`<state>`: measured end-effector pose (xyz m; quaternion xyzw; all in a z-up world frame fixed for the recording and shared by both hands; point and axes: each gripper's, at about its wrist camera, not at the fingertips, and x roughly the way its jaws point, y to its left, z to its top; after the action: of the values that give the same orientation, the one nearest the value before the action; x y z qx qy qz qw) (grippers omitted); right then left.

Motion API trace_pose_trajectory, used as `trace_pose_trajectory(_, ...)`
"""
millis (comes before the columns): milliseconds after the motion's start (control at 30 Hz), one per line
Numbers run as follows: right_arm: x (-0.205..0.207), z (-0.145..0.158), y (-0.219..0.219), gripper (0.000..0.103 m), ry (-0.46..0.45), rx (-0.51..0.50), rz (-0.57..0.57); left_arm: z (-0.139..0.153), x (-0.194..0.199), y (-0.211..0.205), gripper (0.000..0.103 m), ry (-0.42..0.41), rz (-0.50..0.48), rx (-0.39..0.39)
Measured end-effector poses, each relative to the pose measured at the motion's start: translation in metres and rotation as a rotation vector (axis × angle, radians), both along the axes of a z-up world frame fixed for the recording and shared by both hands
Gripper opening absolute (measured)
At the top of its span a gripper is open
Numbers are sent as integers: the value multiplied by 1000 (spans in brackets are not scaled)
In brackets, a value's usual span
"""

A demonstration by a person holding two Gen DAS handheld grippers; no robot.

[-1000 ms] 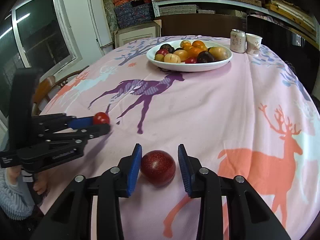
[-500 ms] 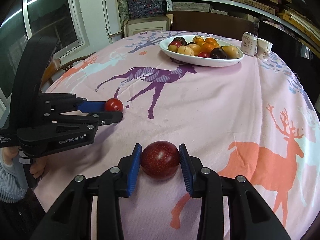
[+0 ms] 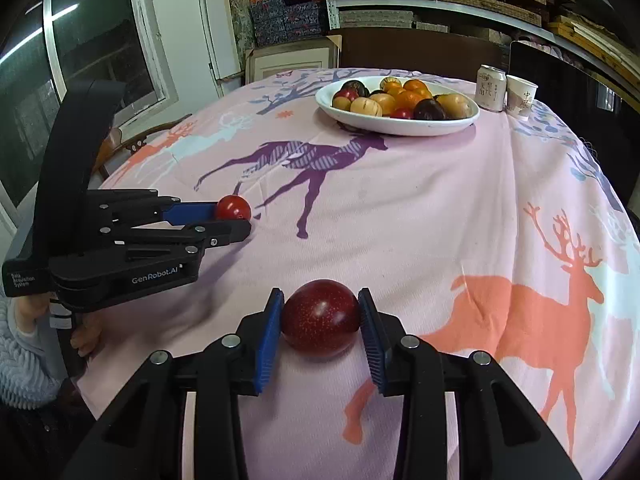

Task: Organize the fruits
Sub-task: 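Carry the tomato and the dark red fruit over the white plate with both grippers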

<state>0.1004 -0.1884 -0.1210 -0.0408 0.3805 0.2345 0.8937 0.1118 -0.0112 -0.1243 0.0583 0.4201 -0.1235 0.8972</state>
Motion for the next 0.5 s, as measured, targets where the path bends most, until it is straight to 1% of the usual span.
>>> trace_pose_trajectory(67,4,8,0,38,-16,10,-4,6,5,-1,30,-8,0,0)
trace_pose_trajectory(167,15,29,-4,38,-62,29,-13,29,18,-3,30,-58,-1,14)
trace_pose_trajectory(267,28,59,-9,38,-124,41,-27,64,37,-3,30,-133,9,27)
trace_pose_trajectory(333,40,82,-15,38,-163,50,-37,82,49,-3,30,-168,14,33)
trace_pose_trajectory(400,56,105,-22,38,-207,55,-59,100,65,-4,30,-202,23,41)
trace_pose_trajectory(500,82,130,-31,38,-241,74,-83,124,95,-4,30,-231,27,30)
